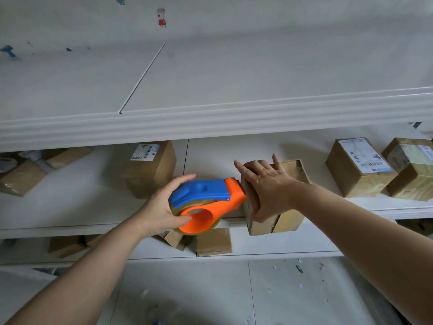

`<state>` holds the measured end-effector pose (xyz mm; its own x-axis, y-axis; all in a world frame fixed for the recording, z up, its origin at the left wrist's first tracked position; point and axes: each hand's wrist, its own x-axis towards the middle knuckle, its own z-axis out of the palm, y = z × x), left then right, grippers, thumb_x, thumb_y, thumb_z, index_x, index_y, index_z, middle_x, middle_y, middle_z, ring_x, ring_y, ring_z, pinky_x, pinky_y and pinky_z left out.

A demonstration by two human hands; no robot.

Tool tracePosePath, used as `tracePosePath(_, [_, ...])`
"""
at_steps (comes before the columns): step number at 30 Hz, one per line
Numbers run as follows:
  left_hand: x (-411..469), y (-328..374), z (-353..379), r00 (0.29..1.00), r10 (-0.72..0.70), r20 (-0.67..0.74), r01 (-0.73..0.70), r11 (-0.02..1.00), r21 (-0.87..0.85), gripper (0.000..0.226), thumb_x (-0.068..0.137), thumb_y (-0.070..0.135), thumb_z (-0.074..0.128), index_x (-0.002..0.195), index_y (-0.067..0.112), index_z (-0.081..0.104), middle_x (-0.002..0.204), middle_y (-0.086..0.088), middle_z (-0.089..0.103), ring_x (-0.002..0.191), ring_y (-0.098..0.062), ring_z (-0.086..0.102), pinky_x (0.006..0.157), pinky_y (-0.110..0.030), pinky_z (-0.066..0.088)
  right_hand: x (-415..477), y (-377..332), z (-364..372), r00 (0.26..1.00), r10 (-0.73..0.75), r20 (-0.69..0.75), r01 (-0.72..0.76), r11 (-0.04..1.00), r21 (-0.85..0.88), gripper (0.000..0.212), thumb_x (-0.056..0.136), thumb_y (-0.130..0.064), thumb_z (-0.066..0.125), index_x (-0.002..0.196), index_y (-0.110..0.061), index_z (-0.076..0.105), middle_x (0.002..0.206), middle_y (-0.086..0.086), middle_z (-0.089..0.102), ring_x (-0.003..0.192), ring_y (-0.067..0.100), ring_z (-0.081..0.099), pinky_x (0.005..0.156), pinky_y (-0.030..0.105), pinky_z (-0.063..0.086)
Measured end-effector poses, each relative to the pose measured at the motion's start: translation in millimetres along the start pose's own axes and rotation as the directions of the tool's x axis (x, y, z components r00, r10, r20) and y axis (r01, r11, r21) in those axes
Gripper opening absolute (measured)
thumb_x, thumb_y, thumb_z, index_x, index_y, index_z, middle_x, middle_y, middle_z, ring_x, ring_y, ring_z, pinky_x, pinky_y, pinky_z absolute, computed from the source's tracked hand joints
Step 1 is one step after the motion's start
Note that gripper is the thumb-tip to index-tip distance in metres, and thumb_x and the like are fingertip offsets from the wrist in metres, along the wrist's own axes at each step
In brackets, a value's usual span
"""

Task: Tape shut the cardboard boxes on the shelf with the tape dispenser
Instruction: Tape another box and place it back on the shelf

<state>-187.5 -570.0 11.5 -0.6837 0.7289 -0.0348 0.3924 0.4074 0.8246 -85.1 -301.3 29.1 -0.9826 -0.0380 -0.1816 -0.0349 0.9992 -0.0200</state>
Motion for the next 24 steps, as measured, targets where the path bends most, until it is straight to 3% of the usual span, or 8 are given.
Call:
tracePosePath(3, [-4, -15, -18, 0.998, 0.012, -0.07, -0.014, 0.999, -0.029, 0.084, 0.058, 0.003, 0.073, 0.125, 0.05, 0.051, 0.117, 0.018, 0.062, 0.105, -0.008, 0.064, 0.089, -0.02, 0.051, 0, 6, 1, 1.0, 0.02, -0.008, -0.02, 1.0, -0.007, 0.128, 0.059, -0.061, 0.068, 0.151, -0.029, -0.015, 0.148, -0.001, 0.02, 0.14, 0.022, 0.016, 0.117, 0.055, -0.007])
tracePosePath(8, [-10, -36, -47, 0.995, -0.019, -0.099, 0.032, 0.992, 0.125, 0.088, 0.059, -0.001, 0.069, 0.117, 0.063, 0.049, 0.118, 0.025, 0.061, 0.106, 0.0, 0.061, 0.087, -0.008, 0.044, 3, 9, 3, 0.999, 0.044, -0.011, -0.044, 0.998, -0.034, 0.128, 0.057, -0.065, 0.064, 0.15, -0.03, -0.016, 0.149, -0.001, 0.02, 0.14, 0.023, 0.017, 0.118, 0.052, -0.003])
tracePosePath(10, [-5, -35, -49, 0.996, -0.017, -0.082, 0.031, 0.984, 0.173, 0.093, 0.063, -0.006, 0.068, 0.118, 0.065, 0.047, 0.118, 0.023, 0.061, 0.105, 0.001, 0.06, 0.088, -0.009, 0.045, 6, 9, 1, 0.998, 0.065, -0.005, -0.065, 0.997, -0.033, 0.128, 0.057, -0.065, 0.065, 0.15, -0.03, -0.016, 0.149, -0.001, 0.02, 0.14, 0.024, 0.018, 0.118, 0.053, -0.001])
tracePosePath(14, [12, -18, -44, 0.999, -0.033, 0.012, 0.026, 0.925, 0.379, 0.087, 0.065, 0.009, 0.06, 0.133, 0.059, 0.036, 0.123, 0.013, 0.058, 0.106, -0.005, 0.057, 0.091, -0.019, 0.044, 7, 3, 2, 0.995, 0.101, 0.0, -0.101, 0.994, -0.027, 0.13, 0.056, -0.066, 0.065, 0.15, -0.03, -0.017, 0.149, -0.001, 0.02, 0.14, 0.024, 0.019, 0.117, 0.054, 0.003])
tracePosePath(18, [34, 12, -29, 0.996, -0.048, 0.07, -0.014, 0.72, 0.694, 0.086, 0.069, 0.018, 0.053, 0.143, 0.05, 0.024, 0.121, 0.001, 0.05, 0.108, -0.023, 0.056, 0.087, -0.033, 0.048, 8, -7, 6, 0.994, 0.105, -0.036, -0.106, 0.993, -0.054, 0.127, 0.058, -0.068, 0.061, 0.15, -0.027, -0.016, 0.147, 0.0, 0.023, 0.138, 0.025, 0.022, 0.116, 0.052, 0.008])
tracePosePath(24, [52, 24, -20, 0.972, -0.224, 0.068, 0.034, 0.423, 0.905, 0.069, 0.084, 0.015, 0.052, 0.145, 0.038, 0.028, 0.126, -0.008, 0.051, 0.113, -0.03, 0.055, 0.078, -0.03, 0.044, -6, -5, 12, 0.982, 0.16, -0.102, -0.159, 0.987, 0.013, 0.129, 0.055, -0.068, 0.061, 0.151, -0.026, -0.013, 0.142, -0.001, 0.027, 0.132, 0.023, 0.026, 0.114, 0.048, 0.015])
